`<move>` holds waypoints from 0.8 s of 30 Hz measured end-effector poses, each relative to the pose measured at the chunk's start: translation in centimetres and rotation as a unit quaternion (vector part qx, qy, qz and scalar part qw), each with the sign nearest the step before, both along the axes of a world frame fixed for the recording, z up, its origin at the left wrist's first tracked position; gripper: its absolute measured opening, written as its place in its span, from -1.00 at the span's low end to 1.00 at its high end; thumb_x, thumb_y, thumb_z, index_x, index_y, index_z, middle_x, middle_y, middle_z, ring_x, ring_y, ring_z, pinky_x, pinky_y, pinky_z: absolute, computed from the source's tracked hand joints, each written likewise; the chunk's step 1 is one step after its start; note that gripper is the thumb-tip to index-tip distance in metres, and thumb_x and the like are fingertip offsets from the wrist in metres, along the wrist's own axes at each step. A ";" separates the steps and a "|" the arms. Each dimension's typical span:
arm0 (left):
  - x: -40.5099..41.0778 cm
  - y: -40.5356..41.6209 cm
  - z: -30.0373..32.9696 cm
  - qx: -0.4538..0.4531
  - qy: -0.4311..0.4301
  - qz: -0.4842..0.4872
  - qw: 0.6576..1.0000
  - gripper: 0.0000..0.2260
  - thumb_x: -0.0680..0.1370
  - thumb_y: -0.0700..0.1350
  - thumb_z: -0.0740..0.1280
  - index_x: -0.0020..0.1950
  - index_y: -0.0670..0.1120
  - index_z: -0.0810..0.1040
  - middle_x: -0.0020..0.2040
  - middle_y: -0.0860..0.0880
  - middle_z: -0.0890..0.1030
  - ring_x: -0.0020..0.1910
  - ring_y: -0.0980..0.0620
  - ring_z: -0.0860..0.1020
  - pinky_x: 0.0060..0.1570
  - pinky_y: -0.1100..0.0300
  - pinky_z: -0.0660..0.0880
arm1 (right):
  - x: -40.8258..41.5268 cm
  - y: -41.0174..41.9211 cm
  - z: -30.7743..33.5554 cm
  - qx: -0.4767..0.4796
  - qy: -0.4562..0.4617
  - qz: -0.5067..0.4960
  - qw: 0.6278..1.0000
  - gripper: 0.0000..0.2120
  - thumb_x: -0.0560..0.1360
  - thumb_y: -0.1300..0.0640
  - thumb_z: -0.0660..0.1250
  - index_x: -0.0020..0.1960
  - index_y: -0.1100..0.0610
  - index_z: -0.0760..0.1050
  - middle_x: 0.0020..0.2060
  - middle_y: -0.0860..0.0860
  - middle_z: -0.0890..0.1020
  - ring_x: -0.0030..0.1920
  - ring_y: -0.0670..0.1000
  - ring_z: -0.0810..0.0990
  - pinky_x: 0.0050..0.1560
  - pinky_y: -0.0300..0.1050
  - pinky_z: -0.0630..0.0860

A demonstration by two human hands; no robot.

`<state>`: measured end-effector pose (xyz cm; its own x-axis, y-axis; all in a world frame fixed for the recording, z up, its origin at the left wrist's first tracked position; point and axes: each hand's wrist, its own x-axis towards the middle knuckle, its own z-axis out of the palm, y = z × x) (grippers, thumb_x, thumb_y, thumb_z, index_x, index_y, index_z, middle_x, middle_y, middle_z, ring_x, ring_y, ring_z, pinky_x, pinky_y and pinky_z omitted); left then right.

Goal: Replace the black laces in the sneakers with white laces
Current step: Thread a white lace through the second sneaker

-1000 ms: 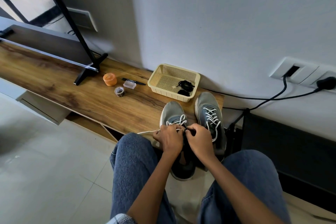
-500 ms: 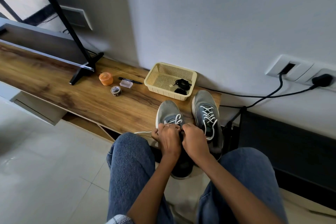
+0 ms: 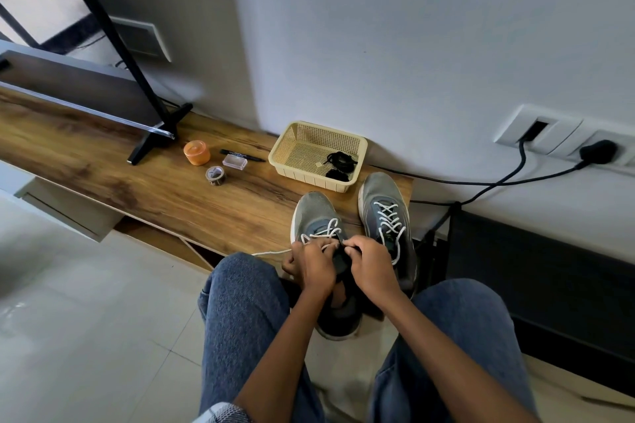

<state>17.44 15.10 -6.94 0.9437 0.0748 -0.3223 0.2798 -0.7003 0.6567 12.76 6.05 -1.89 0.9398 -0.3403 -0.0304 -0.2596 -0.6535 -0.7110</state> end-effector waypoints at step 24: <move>-0.9 0.7 3.1 0.008 -0.090 -0.043 0.995 -0.85 0.56 0.07 0.31 0.08 0.17 0.62 0.07 0.16 0.60 0.20 0.09 0.33 0.10 0.10 0.08 | 3.0 -0.4 1.1 -0.056 0.114 -0.020 0.992 -0.86 0.50 0.31 0.21 -0.18 0.12 0.42 -0.12 0.05 0.57 -0.08 0.09 0.54 -0.16 -0.12 0.34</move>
